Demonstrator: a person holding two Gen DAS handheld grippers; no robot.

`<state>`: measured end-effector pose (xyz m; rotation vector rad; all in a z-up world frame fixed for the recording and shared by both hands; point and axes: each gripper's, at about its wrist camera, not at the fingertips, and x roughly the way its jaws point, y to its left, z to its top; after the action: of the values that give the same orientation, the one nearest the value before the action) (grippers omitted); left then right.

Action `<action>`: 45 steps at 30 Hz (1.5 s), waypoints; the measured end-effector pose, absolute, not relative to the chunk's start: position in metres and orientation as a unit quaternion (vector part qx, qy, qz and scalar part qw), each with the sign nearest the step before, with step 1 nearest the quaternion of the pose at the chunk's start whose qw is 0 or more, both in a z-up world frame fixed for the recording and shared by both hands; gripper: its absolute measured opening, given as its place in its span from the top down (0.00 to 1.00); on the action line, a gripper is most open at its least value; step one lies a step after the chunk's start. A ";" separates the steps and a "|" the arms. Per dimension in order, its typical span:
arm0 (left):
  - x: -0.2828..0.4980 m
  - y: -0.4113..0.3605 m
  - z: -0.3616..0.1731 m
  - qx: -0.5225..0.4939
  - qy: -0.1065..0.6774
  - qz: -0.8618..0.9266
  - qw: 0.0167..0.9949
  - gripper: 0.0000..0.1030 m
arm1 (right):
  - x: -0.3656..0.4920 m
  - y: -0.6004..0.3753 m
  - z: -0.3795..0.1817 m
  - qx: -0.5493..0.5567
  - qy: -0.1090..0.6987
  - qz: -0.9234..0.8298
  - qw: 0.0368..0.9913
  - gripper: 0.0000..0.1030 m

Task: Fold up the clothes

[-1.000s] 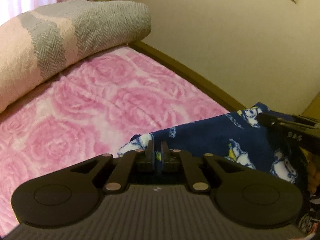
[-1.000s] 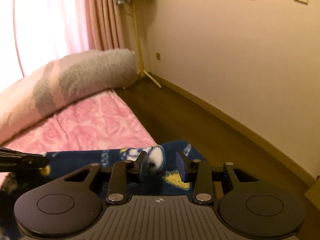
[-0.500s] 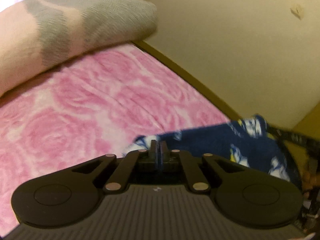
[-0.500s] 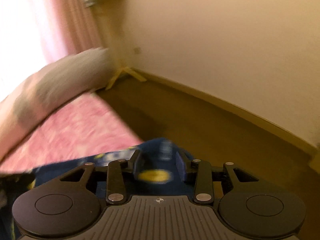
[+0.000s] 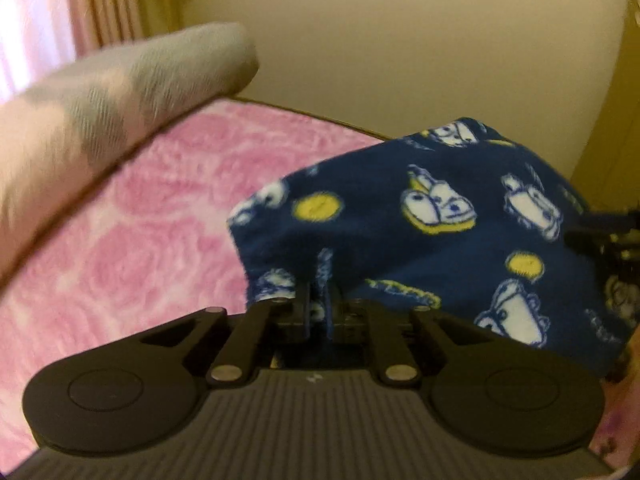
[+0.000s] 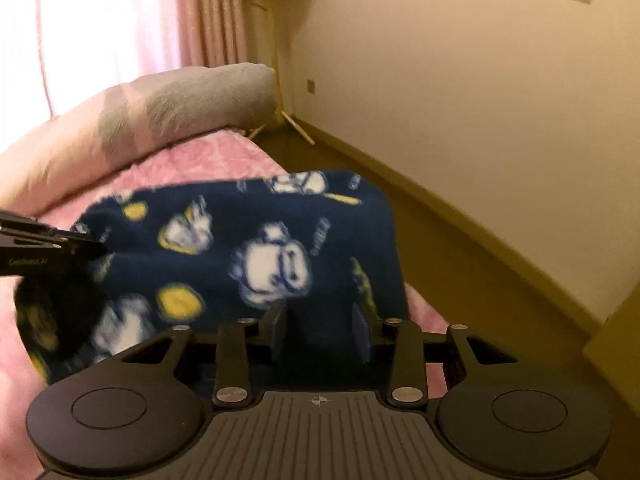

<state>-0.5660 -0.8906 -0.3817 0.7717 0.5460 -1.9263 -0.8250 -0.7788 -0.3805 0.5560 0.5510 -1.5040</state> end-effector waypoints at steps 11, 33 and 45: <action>-0.568 -0.833 -0.350 0.305 0.240 -0.772 0.503 0.91 | -0.834 -0.733 -0.356 0.287 0.213 -0.678 0.642 0.65; -0.549 -0.796 -0.393 0.253 0.223 -0.791 0.510 0.94 | -0.811 -0.687 -0.393 0.269 0.229 -0.706 0.614 0.65; -0.543 -0.776 -0.397 0.283 0.180 -0.795 0.505 0.91 | -0.791 -0.679 -0.401 0.297 0.225 -0.723 0.582 0.65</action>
<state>-0.5427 -0.7756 -0.3974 0.6822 0.4334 -1.9194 -0.7909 -0.6792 -0.4009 0.6943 0.5267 -1.6879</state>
